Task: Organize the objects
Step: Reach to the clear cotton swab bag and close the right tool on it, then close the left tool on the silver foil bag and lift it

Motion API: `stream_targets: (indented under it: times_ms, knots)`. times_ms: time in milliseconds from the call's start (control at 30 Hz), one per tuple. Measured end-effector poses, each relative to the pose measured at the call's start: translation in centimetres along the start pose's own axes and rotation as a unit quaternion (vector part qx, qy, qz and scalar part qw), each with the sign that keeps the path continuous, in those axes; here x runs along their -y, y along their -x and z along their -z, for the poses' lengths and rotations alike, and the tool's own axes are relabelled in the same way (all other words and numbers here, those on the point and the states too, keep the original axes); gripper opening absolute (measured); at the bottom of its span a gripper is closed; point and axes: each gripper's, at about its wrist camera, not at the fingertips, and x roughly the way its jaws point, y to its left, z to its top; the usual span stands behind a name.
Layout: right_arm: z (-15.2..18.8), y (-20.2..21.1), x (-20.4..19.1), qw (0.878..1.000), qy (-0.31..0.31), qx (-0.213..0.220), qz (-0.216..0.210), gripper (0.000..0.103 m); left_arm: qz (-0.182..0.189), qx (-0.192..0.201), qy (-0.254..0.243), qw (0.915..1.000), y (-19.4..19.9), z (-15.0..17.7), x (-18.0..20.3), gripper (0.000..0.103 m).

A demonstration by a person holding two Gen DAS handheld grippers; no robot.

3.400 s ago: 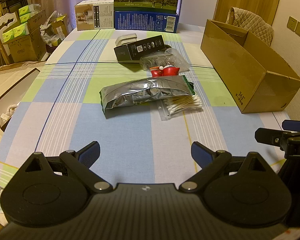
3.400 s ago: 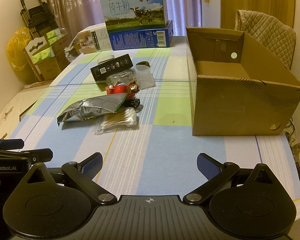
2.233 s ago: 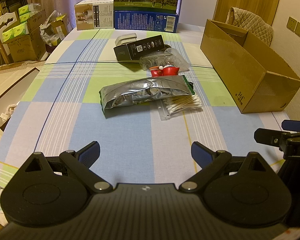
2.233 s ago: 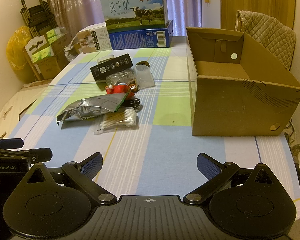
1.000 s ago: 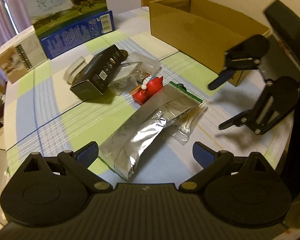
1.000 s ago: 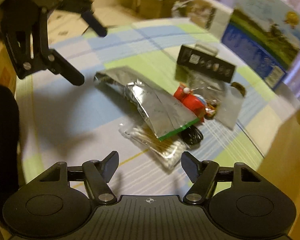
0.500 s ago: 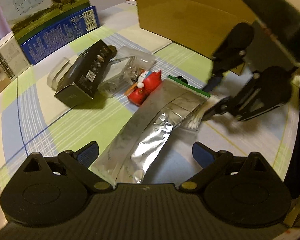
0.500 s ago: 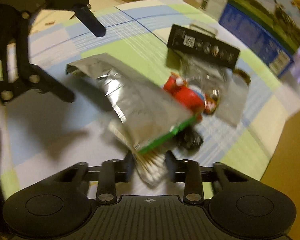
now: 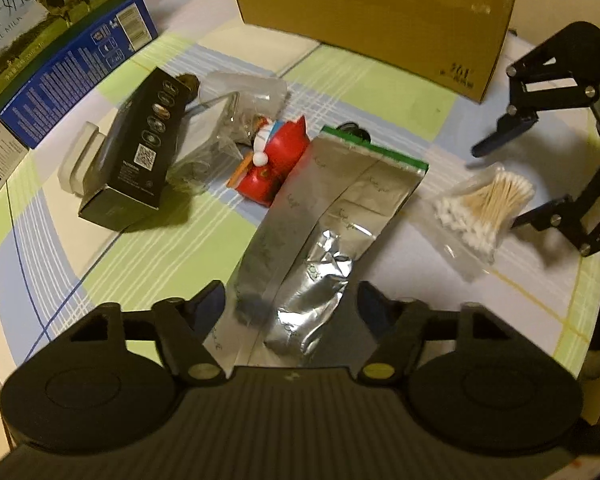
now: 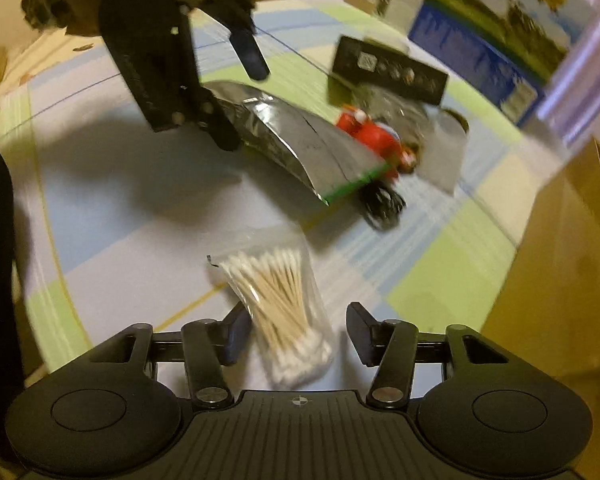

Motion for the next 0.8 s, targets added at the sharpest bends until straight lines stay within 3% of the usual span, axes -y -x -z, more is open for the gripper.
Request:
stream_targets:
  times_ms: [67,100,167,233,333,433,467,533,567,667,800]
  knots:
    - [-0.1,-0.7,0.1,1.0,-0.009,0.003,-0.011,0.049,-0.006,-0.01,0.012,0.9999,-0.1,0.0,0.0,0.053]
    - [-0.2,-0.8,0.4,1.0,-0.023,0.004,-0.015,0.044,-0.011,-0.015,0.021,0.9996,0.0,0.1,0.1,0.046]
    - [-0.1,-0.6,0.7,0.998,-0.057,-0.004,-0.028,0.025,-0.01,-0.03,0.049,0.9983,0.4,0.3,0.2,0.045]
    - [0.2,-0.2,1.1,0.995,-0.095,-0.007,-0.03,0.022,-0.006,-0.045,0.084,0.9954,0.8,0.6,0.5,0.044]
    - [1.4,0.3,2.7,0.975,-0.205,0.009,-0.08,0.02,0.022,-0.056,0.159,0.9855,1.5,1.0,0.8,0.044]
    - [2.9,0.6,4.1,0.955,-0.281,0.027,-0.093,0.02,0.056,-0.046,0.192,0.9787,2.1,1.0,1.2,0.047]
    - [3.0,0.7,4.4,0.95,-0.296,0.029,-0.092,0.02,0.055,-0.044,0.188,0.9797,2.2,0.9,1.6,0.05]
    - [2.8,1.0,4.6,0.95,-0.297,0.032,-0.087,0.02,0.038,-0.044,0.156,0.9861,2.2,0.4,2.2,0.067]
    - [2.6,1.1,4.4,0.952,-0.293,0.033,-0.082,0.02,0.026,-0.045,0.134,0.9896,2.1,0.1,2.5,0.069]
    - [2.3,0.9,4.0,0.957,-0.278,0.032,-0.07,0.02,0.023,-0.055,0.08,0.995,1.3,-0.8,2.9,0.069]
    - [2.8,0.6,4.5,0.956,-0.283,0.037,-0.07,0.02,0.041,-0.085,0.026,0.9952,-0.2,-1.7,3.0,0.068]
